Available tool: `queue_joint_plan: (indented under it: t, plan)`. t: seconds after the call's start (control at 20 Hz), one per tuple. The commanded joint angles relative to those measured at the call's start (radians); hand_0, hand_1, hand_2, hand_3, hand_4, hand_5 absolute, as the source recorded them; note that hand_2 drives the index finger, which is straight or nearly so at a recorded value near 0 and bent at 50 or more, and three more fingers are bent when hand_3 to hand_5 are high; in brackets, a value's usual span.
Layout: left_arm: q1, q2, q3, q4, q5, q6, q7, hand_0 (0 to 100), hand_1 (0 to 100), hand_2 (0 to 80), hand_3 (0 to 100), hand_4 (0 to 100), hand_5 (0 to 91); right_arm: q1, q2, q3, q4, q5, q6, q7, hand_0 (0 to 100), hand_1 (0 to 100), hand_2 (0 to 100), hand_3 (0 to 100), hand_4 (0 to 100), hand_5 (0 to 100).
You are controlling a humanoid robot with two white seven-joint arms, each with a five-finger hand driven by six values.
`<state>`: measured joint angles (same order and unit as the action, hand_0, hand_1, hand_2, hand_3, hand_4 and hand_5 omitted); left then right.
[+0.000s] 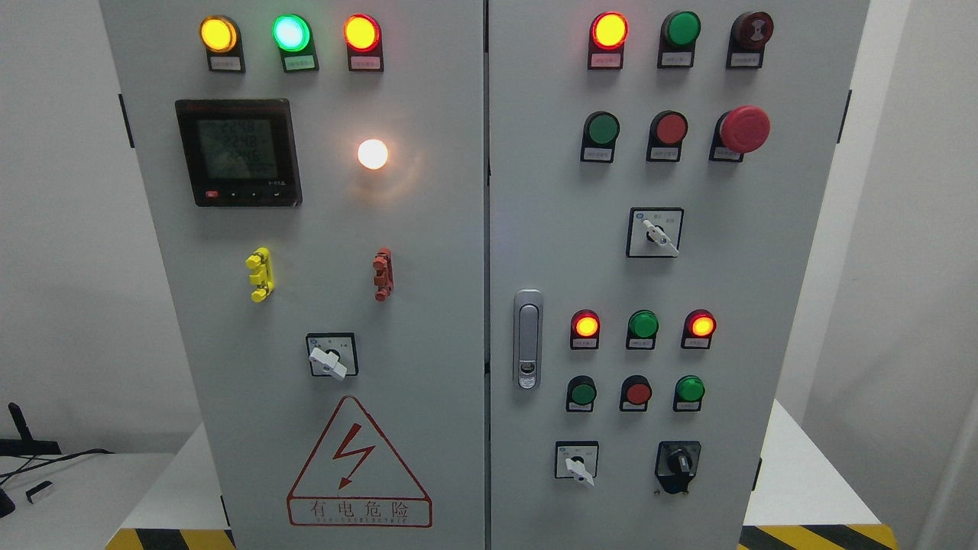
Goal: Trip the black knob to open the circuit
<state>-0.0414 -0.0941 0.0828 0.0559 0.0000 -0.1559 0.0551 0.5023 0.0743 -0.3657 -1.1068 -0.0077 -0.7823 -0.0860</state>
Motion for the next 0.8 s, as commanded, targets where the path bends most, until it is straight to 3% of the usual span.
queue_joint_plan:
  t: [0.0, 0.4, 0.75]
  plan:
    - [0.000, -0.001, 0.000, 0.001, -0.031, -0.001, 0.000, 12, 39, 0.0, 0, 0, 0.0, 0.035, 0.016, -0.079, -0.387, -0.032, -0.032, -0.001, 24, 65, 31, 63, 67, 77]
    - [0.000, 0.000, 0.000, 0.001, -0.031, -0.001, 0.000, 12, 39, 0.0, 0, 0, 0.0, 0.022, 0.015, -0.072, -0.508, -0.031, -0.008, 0.008, 24, 65, 33, 65, 71, 83]
    - [0.000, -0.001, 0.000, -0.001, -0.031, -0.001, 0.000, 12, 39, 0.0, 0, 0, 0.0, -0.007, 0.015, -0.033, -0.691, -0.015, 0.175, 0.005, 22, 67, 34, 66, 72, 85]
